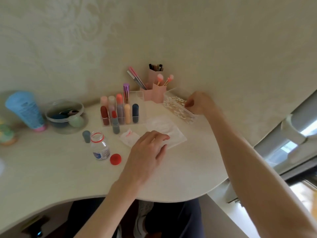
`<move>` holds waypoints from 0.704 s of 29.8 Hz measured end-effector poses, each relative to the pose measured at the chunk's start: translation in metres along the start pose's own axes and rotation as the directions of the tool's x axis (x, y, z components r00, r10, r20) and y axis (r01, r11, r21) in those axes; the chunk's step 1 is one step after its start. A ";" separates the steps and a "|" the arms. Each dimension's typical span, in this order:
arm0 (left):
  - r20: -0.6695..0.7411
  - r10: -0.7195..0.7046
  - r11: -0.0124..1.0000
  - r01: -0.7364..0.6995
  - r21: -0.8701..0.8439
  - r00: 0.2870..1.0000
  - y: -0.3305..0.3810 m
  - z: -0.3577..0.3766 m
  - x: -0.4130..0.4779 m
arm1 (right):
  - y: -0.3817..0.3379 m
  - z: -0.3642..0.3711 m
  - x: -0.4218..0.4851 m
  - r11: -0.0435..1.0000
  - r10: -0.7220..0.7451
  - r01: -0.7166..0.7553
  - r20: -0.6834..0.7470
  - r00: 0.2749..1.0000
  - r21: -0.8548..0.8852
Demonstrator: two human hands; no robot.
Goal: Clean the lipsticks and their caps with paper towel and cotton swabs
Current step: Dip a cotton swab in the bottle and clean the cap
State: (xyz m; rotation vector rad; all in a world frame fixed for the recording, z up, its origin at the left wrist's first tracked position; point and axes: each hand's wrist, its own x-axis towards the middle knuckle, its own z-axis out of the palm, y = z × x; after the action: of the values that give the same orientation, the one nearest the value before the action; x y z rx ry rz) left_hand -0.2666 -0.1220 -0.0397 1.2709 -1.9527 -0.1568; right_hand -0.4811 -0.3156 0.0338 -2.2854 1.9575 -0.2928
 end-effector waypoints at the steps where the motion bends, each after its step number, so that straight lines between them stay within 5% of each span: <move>1: 0.005 -0.002 1.000 0.002 0.023 1.000 0.000 0.001 0.001 | -0.001 -0.002 0.001 1.000 -0.003 0.003 0.012 1.000 -0.015; 14: 0.055 0.012 0.994 -0.018 0.111 0.998 -0.004 0.005 -0.001 | 0.004 0.004 0.004 0.999 0.010 -0.010 0.002 1.000 -0.038; 21: 0.078 0.003 0.994 -0.011 0.105 0.997 -0.002 0.005 -0.001 | 0.007 0.002 -0.002 0.990 -0.021 0.037 -0.116 0.993 0.138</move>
State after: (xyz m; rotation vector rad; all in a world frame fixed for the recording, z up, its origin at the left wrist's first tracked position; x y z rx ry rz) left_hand -0.2678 -0.1239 -0.0444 1.3442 -2.0547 -0.1018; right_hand -0.4879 -0.3153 0.0303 -2.2552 1.8899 -0.5568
